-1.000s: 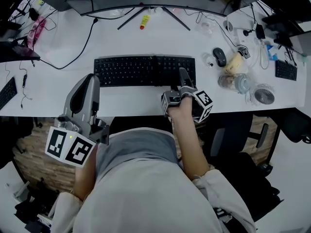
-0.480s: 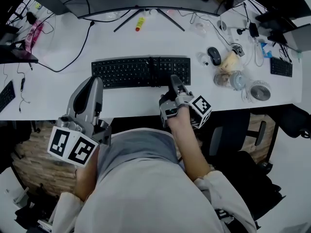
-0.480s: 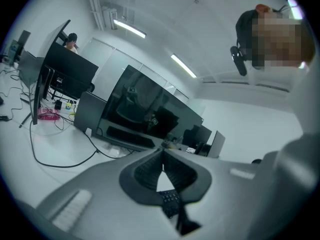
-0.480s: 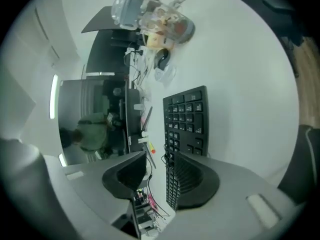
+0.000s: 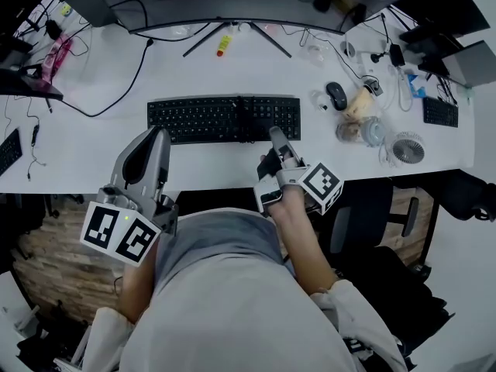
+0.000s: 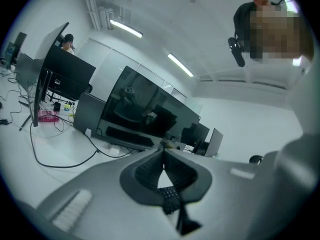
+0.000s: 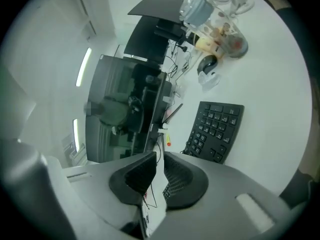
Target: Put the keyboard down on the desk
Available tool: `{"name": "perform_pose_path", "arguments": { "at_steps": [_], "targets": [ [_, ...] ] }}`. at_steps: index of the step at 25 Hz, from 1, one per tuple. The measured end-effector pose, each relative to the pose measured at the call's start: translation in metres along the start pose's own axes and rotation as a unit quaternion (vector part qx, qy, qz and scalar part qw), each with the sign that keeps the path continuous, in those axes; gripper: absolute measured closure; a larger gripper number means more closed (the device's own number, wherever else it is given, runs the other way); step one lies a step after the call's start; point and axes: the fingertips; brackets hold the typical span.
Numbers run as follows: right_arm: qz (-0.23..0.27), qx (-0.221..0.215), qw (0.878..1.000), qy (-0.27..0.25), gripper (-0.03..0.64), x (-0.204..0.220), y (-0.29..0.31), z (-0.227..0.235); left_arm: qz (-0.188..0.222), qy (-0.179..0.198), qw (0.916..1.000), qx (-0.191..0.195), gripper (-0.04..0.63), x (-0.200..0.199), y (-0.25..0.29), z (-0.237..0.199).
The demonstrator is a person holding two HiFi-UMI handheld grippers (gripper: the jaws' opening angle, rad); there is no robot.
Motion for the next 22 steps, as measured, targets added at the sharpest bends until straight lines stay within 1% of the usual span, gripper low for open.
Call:
{"name": "perform_pose_path", "arguments": {
  "at_steps": [2,4,6,8,10,12,15,18,22],
  "targets": [
    [-0.002,0.002,0.999,-0.036,0.583,0.000,-0.005,-0.007,-0.001,0.001,1.0000,-0.002,0.595,0.001,-0.002,0.000],
    [-0.002,-0.003,0.998,-0.064,0.583,0.001,-0.010,-0.016,0.000,0.001,1.0000,-0.002,0.595,0.001,-0.005,-0.001],
    [-0.004,-0.020,0.996,-0.085,0.583,0.003,-0.013,-0.028,0.002,0.001,1.0000,-0.002,0.595,0.001,-0.008,-0.002],
    [-0.007,-0.034,0.992,-0.119,0.583,0.005,-0.017,-0.040,0.005,0.001,1.0000,-0.002,0.595,0.000,-0.010,-0.003],
    [-0.013,-0.059,0.985,-0.163,0.583,0.009,-0.021,-0.057,0.008,0.000,1.0000,-0.002,0.595,-0.001,-0.013,-0.003],
    [-0.013,-0.078,0.978,-0.193,0.588,0.013,-0.025,-0.071,0.011,0.001,0.9999,-0.003,0.595,-0.002,-0.015,-0.003],
    [-0.005,-0.076,0.965,-0.249,0.605,0.016,-0.034,-0.082,0.011,0.005,0.9999,-0.006,0.595,0.000,-0.020,-0.004],
    [0.003,-0.070,0.949,-0.307,0.617,0.017,-0.041,-0.088,0.010,0.004,0.9999,-0.011,0.595,0.003,-0.024,-0.008],
    [0.011,-0.067,0.927,-0.368,0.617,0.021,-0.048,-0.095,0.011,0.007,0.9998,-0.017,0.595,0.007,-0.031,-0.014]
  ]
}}
Point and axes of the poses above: the fingertips, and each gripper's own axes: y forward along the fingers, z to its right, x out of its underside, and after that the axes turned 9 degrees about y, right-handed
